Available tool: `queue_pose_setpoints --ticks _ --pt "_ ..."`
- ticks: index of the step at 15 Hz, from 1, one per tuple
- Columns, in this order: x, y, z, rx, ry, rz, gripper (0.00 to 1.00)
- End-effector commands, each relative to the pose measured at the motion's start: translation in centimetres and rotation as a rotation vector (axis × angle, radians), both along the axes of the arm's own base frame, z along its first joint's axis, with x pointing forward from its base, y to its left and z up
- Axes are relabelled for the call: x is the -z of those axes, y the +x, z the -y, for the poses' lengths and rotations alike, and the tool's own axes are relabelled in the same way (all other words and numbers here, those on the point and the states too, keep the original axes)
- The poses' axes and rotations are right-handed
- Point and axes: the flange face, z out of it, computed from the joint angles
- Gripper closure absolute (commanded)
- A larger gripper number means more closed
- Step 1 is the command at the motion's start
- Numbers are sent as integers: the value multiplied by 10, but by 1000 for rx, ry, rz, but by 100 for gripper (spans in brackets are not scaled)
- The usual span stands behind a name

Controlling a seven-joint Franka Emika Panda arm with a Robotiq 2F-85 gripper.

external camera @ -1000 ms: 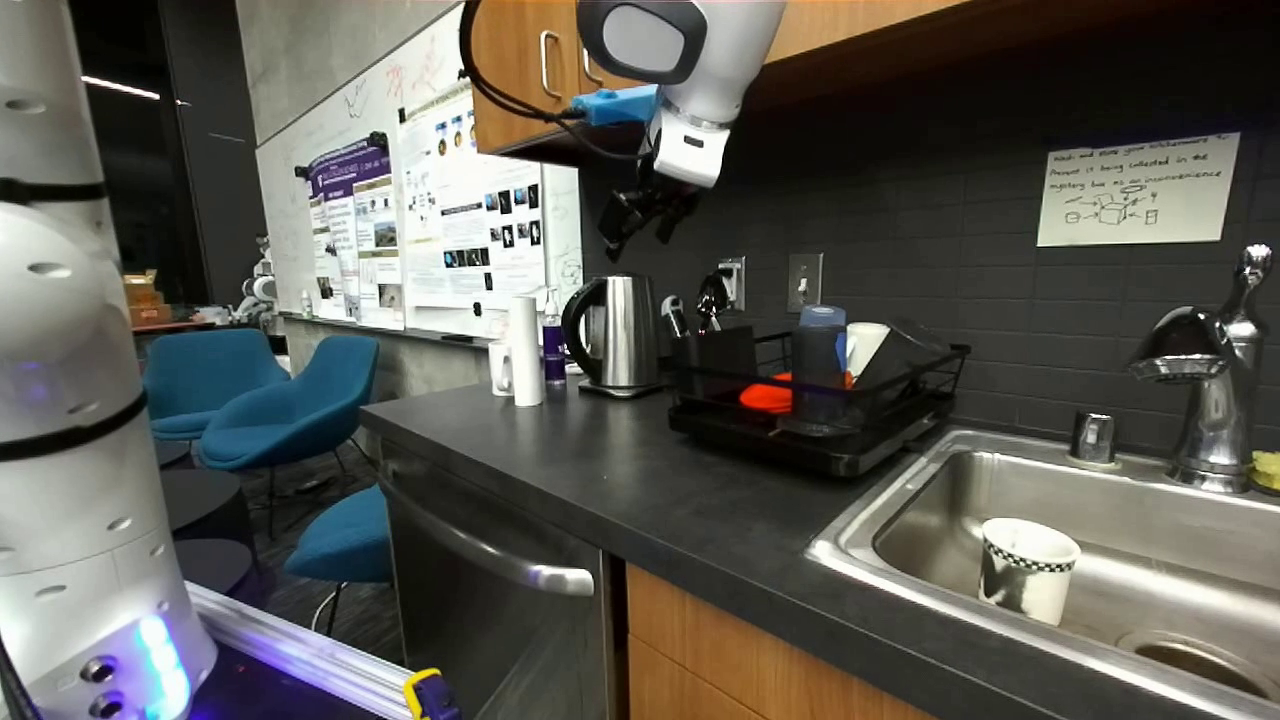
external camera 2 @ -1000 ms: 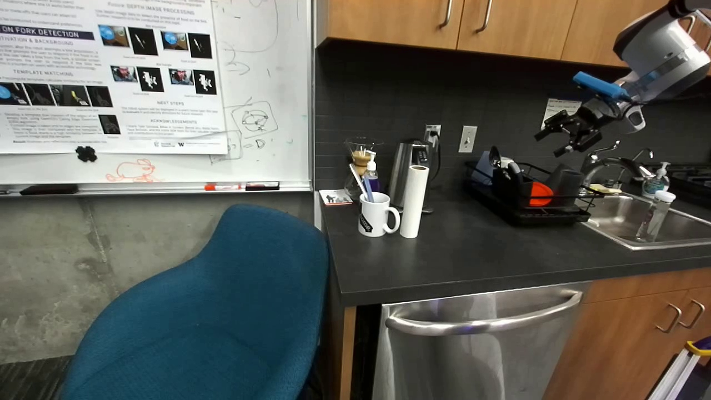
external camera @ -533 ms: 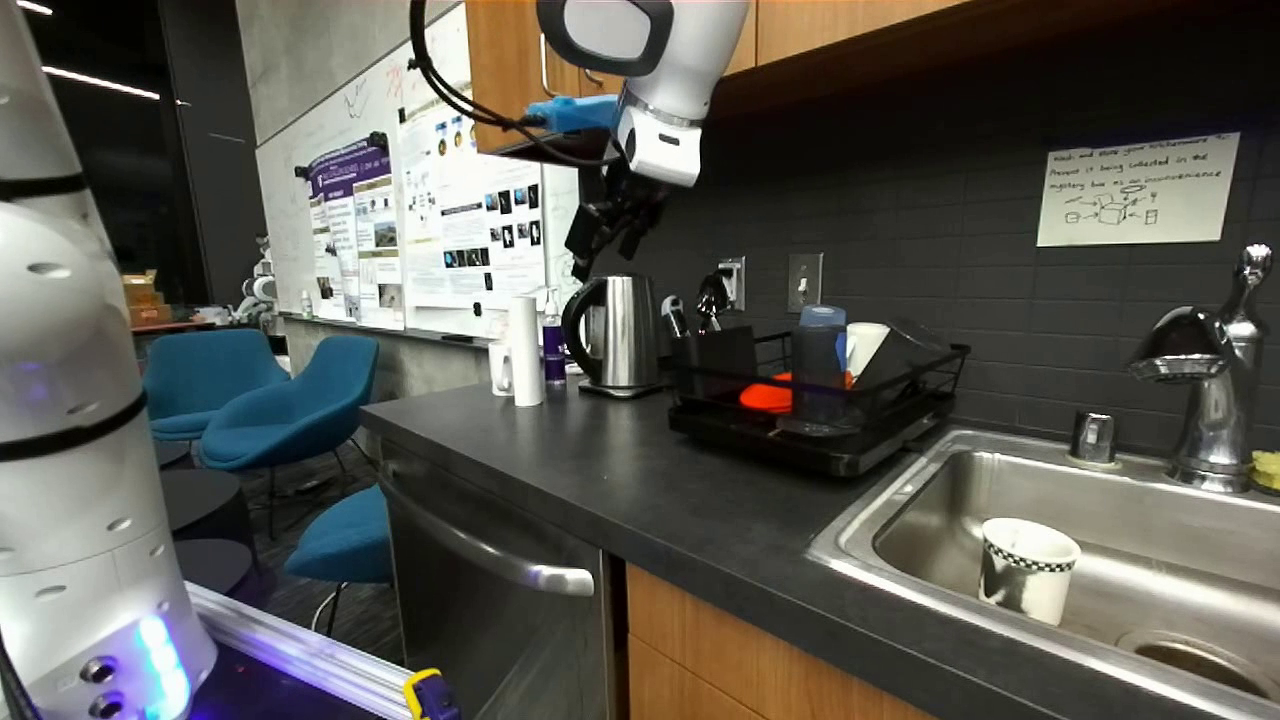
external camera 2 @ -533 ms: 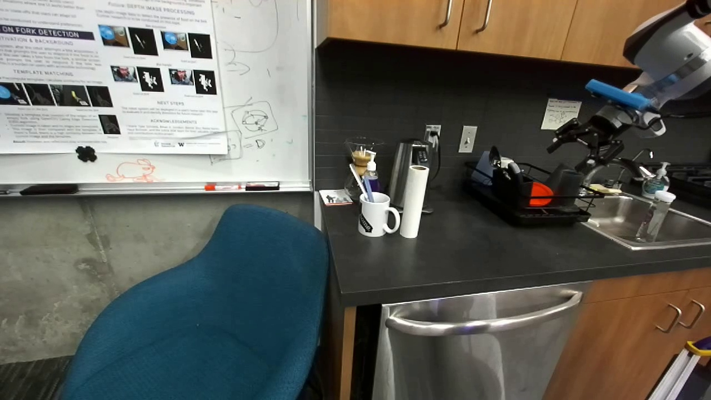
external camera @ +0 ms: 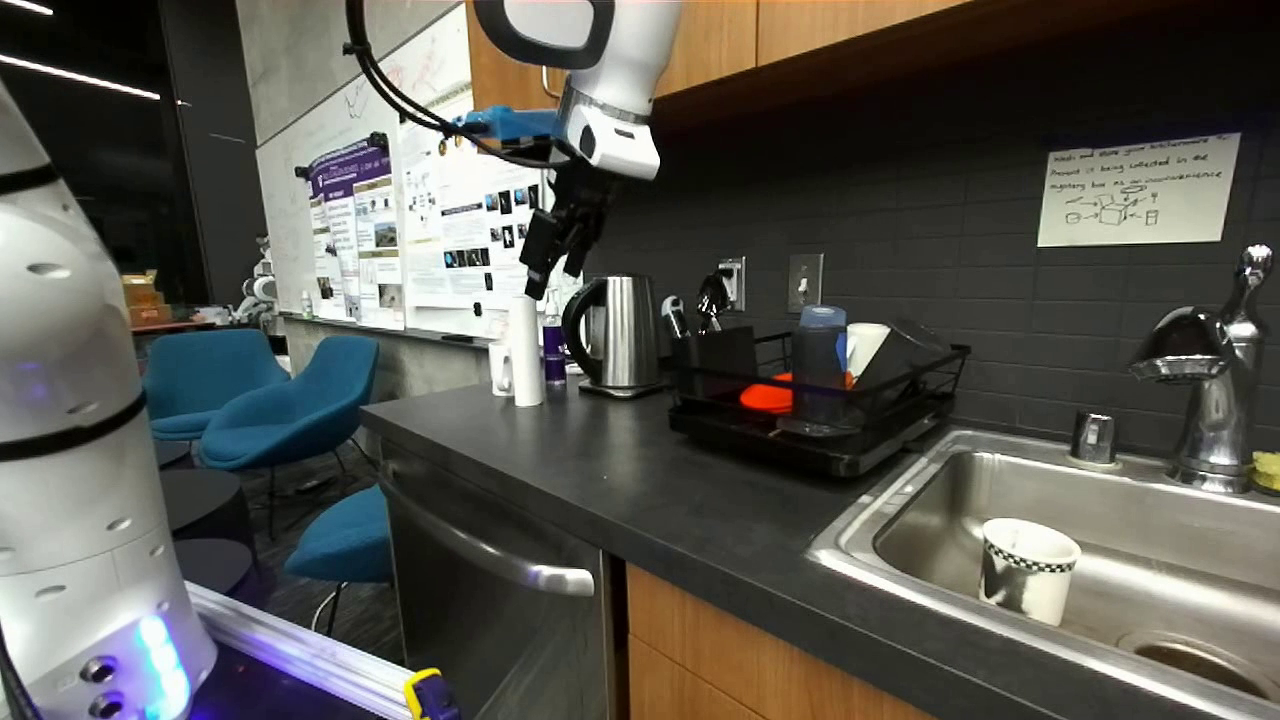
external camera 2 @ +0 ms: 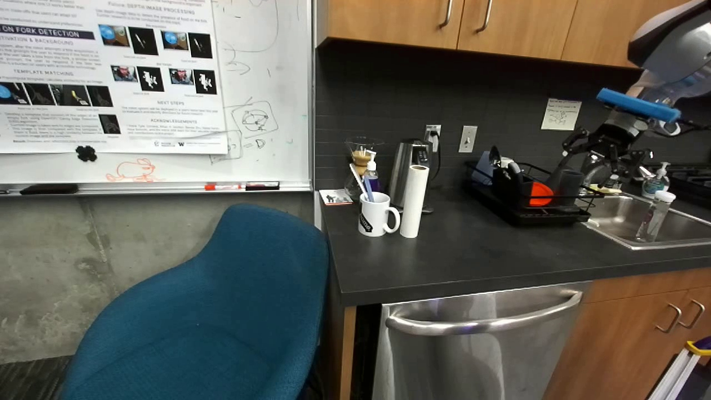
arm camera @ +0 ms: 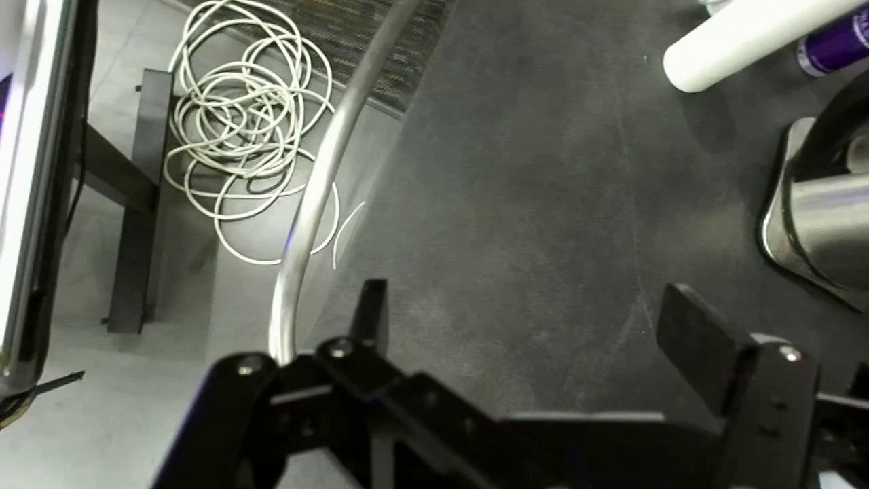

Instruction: Put the black object inside the drying rack

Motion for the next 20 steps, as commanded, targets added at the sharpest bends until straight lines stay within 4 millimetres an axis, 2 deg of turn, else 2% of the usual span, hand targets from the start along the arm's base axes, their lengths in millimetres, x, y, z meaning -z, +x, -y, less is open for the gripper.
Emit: queue_pose_setpoints --ticks 1,5,13,16,20 --pt "-8 -18 -23 -105 -95 -8 0" --pt "-14 -36 -40 -261 -190 -50 0" --pt "-36 -67 -59 -589 -359 -101 0" --pt "-40 -83 -68 -719 -409 -113 0" --pt "-44 -114 -81 -887 -475 -114 0"
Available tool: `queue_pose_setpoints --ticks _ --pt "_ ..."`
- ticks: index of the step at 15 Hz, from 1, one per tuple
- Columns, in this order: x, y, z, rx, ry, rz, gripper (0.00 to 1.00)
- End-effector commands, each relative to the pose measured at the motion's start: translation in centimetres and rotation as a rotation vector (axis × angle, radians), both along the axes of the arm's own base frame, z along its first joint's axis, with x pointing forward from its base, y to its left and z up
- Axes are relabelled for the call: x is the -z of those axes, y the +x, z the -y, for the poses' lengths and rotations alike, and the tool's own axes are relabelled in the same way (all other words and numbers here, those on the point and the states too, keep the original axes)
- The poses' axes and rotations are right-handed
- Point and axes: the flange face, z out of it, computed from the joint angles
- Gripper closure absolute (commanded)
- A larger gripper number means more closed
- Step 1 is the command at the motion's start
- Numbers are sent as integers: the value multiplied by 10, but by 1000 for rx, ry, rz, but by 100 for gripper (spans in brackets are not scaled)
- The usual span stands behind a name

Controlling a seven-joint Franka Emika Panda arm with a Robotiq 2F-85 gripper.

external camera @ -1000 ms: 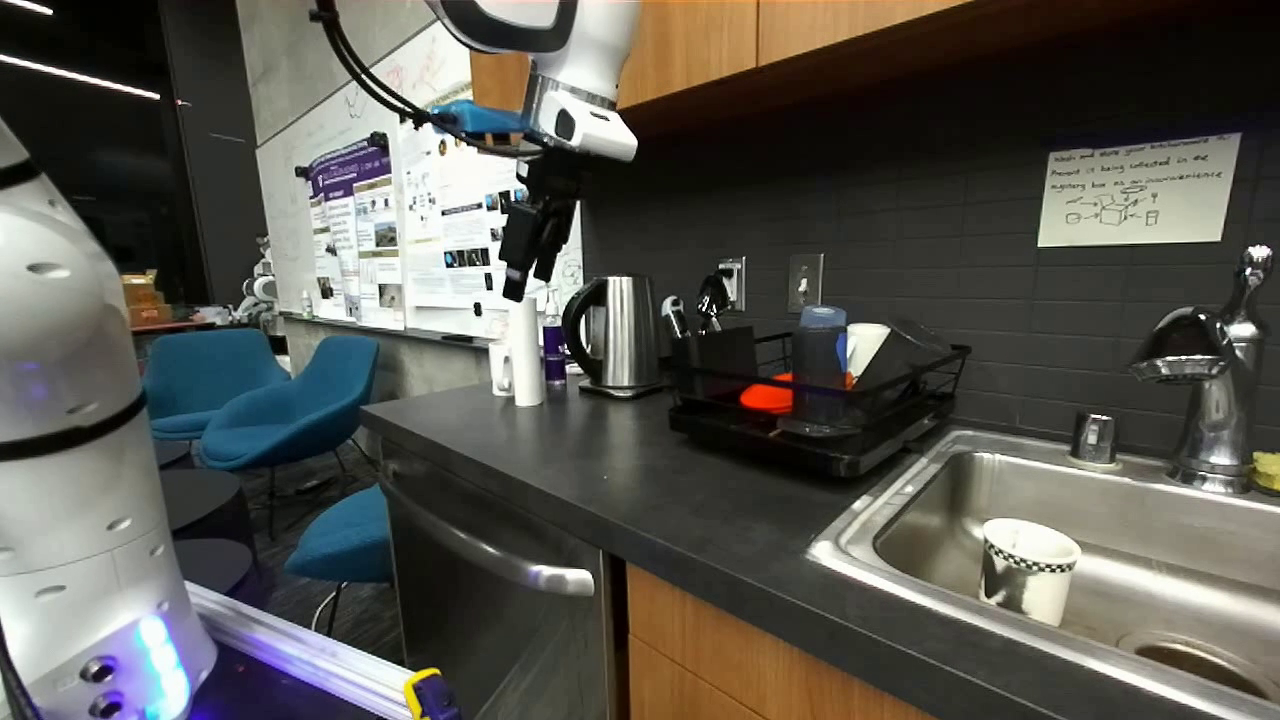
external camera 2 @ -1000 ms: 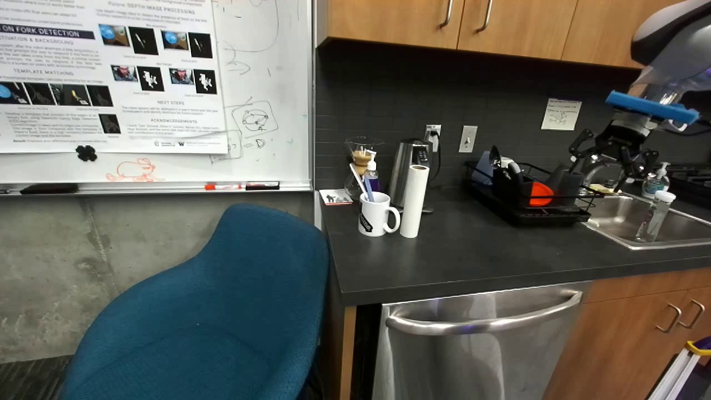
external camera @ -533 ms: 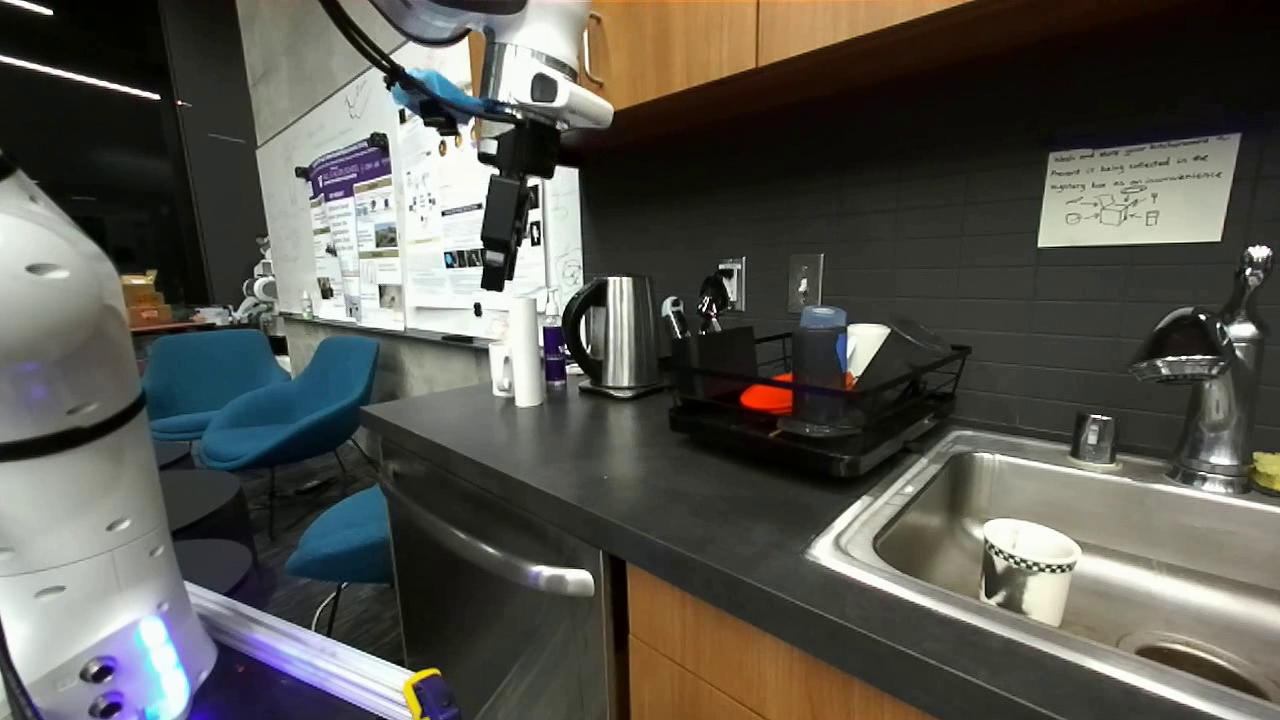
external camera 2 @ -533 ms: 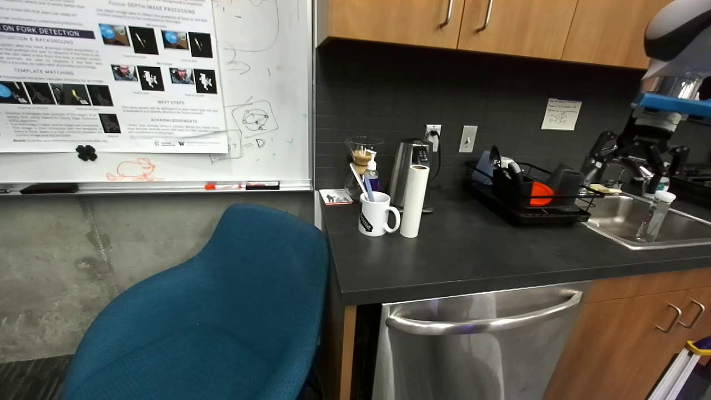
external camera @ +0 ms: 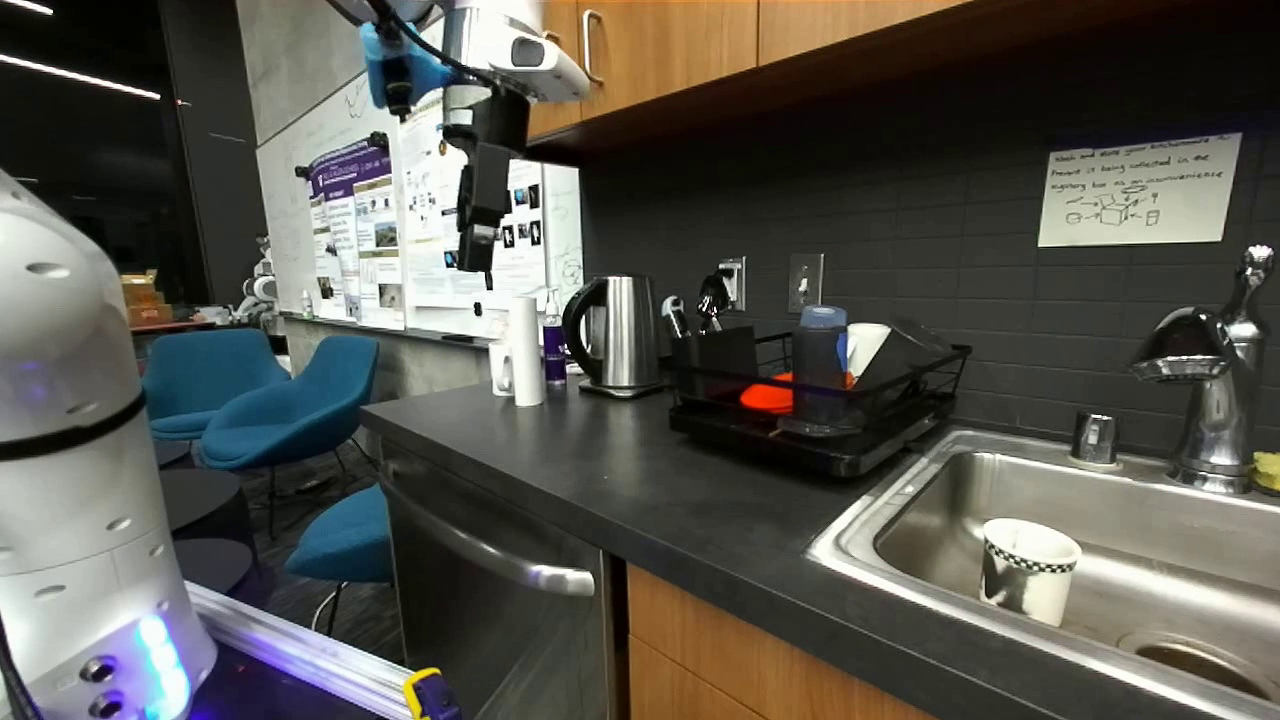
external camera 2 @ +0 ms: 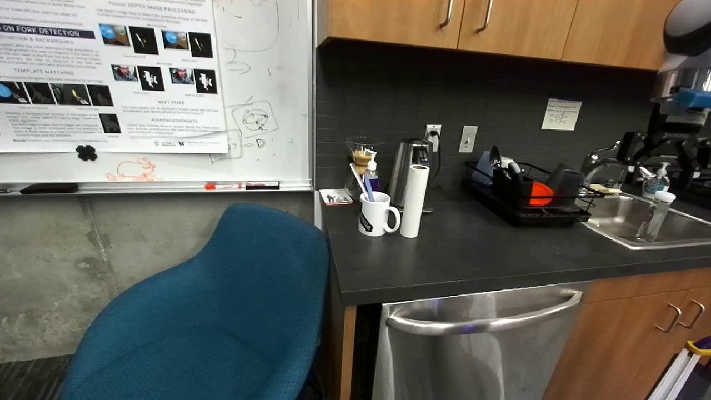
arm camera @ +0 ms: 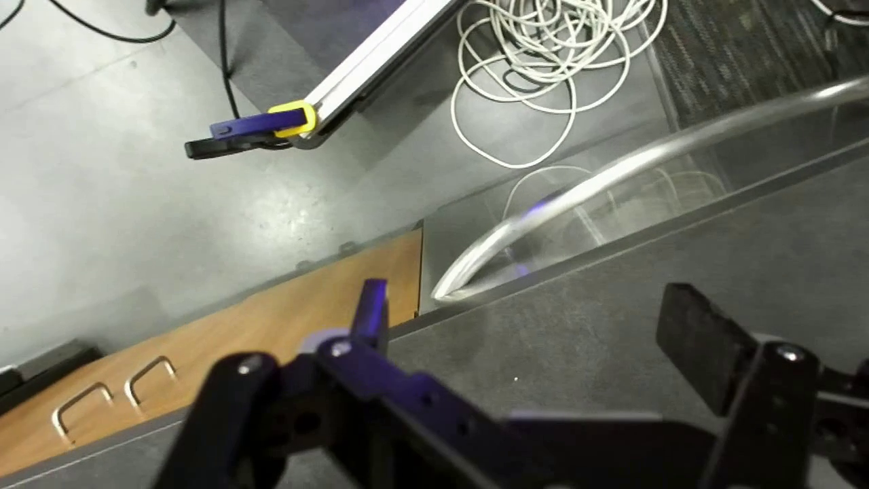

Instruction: Put the black object inside the drying rack

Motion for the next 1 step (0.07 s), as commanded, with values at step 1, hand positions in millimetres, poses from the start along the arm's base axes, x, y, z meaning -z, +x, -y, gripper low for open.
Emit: queue_pose_setpoints --ticks 1 --pt "-2 -7 -3 -39 -12 -4 0"
